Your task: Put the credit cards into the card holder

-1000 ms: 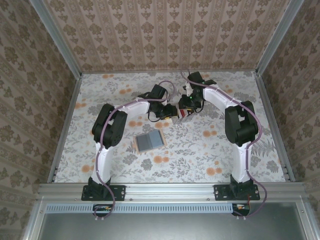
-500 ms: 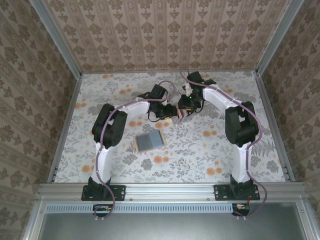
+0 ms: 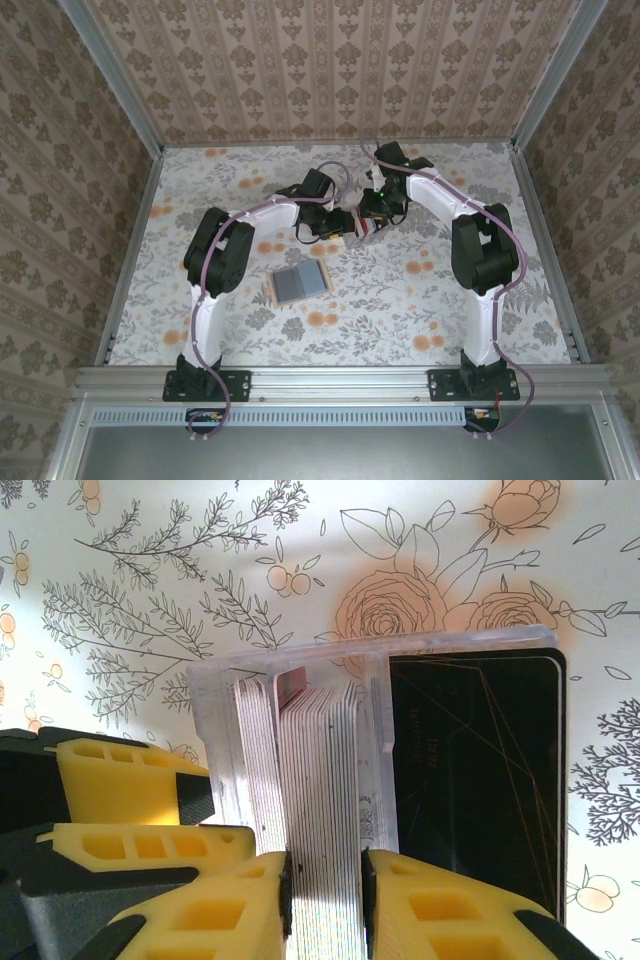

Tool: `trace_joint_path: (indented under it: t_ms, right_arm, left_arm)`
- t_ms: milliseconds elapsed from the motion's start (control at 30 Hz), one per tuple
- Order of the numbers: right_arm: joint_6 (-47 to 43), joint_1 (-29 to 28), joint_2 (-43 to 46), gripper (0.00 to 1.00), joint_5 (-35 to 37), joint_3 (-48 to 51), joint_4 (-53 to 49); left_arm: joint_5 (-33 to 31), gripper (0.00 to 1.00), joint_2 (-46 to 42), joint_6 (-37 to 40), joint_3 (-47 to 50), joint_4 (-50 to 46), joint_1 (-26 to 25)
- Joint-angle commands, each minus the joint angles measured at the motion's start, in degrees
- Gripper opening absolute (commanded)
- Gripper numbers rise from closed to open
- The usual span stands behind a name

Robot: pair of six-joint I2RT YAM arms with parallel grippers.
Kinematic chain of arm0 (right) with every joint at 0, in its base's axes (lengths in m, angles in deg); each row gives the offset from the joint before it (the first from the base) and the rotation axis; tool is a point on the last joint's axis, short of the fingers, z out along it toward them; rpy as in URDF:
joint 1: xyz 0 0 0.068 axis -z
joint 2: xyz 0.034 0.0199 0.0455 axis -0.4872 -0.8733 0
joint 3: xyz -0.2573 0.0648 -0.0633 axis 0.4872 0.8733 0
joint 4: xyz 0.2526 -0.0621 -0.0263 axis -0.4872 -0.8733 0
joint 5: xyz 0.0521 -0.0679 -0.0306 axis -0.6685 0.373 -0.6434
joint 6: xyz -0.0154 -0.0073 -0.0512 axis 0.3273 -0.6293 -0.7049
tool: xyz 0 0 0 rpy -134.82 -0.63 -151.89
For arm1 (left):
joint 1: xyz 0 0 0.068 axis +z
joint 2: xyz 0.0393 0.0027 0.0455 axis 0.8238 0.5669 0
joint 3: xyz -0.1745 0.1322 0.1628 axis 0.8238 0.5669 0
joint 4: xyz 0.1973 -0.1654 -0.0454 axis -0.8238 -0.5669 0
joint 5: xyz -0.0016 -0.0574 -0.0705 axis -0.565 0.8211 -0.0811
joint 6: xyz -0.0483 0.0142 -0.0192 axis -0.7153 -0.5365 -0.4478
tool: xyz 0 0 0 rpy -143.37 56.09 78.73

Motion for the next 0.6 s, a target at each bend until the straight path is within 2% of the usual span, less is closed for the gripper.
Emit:
trace_joint_path:
  t_ms: [0, 400, 567]
  right_arm:
    - [-0.5, 0.3, 3.7, 0.26, 1.0, -0.6, -1.8]
    - [-0.2, 0.9, 3.5, 0.25, -0.8, 0.0, -0.9]
    - [-0.6, 1.4, 3.2, 0.28, 2.9, 0.5, -1.4]
  left_arm:
    - [-0.2, 0.42, -0.9, -0.4, 0.2, -1.7, -0.4]
    - [-0.2, 0.42, -0.8, -0.6, 0.0, -1.6, -0.5]
    - [-0.1, 0.42, -0.8, -0.6, 0.1, -1.5, -0.5]
